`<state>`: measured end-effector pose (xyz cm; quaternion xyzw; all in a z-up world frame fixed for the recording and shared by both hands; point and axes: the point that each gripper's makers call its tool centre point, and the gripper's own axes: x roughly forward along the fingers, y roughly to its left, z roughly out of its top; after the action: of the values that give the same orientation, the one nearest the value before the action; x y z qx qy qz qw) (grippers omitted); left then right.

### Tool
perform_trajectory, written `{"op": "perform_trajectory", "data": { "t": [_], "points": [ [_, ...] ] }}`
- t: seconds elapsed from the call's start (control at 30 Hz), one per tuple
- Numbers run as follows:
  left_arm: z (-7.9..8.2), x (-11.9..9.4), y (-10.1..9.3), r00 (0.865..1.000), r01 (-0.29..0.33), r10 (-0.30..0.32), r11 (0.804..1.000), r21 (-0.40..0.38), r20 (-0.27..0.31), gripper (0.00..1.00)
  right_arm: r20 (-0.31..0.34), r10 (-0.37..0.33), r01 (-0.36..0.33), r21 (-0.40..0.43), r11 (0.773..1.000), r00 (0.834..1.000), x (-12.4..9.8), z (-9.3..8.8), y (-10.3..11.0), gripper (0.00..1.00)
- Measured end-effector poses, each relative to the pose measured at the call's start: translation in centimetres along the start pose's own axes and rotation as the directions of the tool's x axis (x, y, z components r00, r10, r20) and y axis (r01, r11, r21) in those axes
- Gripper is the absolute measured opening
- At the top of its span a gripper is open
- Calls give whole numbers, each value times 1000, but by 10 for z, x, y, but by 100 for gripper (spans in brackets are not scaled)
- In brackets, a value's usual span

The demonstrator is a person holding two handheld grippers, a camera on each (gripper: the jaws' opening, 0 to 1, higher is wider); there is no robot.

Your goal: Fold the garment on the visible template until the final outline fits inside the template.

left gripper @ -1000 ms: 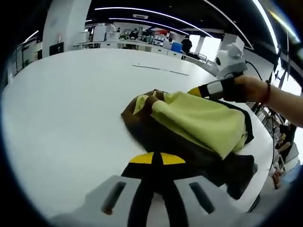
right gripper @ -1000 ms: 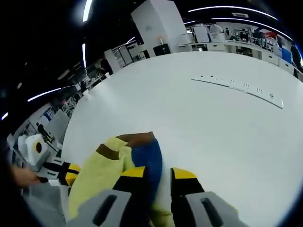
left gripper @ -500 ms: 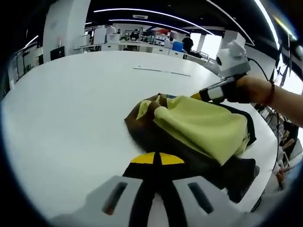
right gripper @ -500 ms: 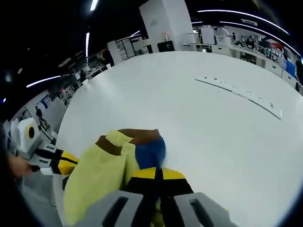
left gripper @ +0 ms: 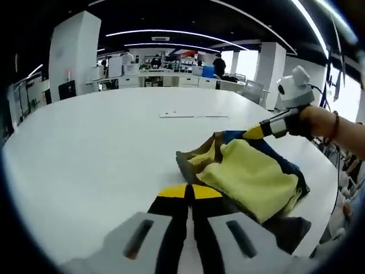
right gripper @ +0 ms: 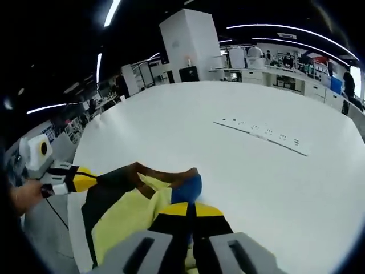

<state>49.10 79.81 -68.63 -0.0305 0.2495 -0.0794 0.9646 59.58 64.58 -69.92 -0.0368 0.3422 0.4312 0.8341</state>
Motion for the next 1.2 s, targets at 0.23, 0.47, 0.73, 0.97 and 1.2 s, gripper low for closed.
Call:
{"op": "perform_trajectory", "data": {
  "t": [0.23,0.47,0.73,0.97,1.2],
  "points": [
    [56,34,-1,997,26,-32,996,80,72,0,58,-55,49,106,993,997,-28,14,-33,0],
    [95,69,-2,992,37,-50,993,111,117,0,74,-121,110,132,985,990,-47,20,-65,0],
    [113,123,-1,990,53,-65,994,97,124,0,94,-242,232,112,966,966,-47,34,-100,0],
    [104,170,9,996,26,-31,998,65,88,0,56,-326,323,59,945,944,-24,28,-131,0],
    [88,203,19,1000,11,-13,997,74,25,0,11,-347,346,65,936,938,1,15,-155,0]
  ]
}}
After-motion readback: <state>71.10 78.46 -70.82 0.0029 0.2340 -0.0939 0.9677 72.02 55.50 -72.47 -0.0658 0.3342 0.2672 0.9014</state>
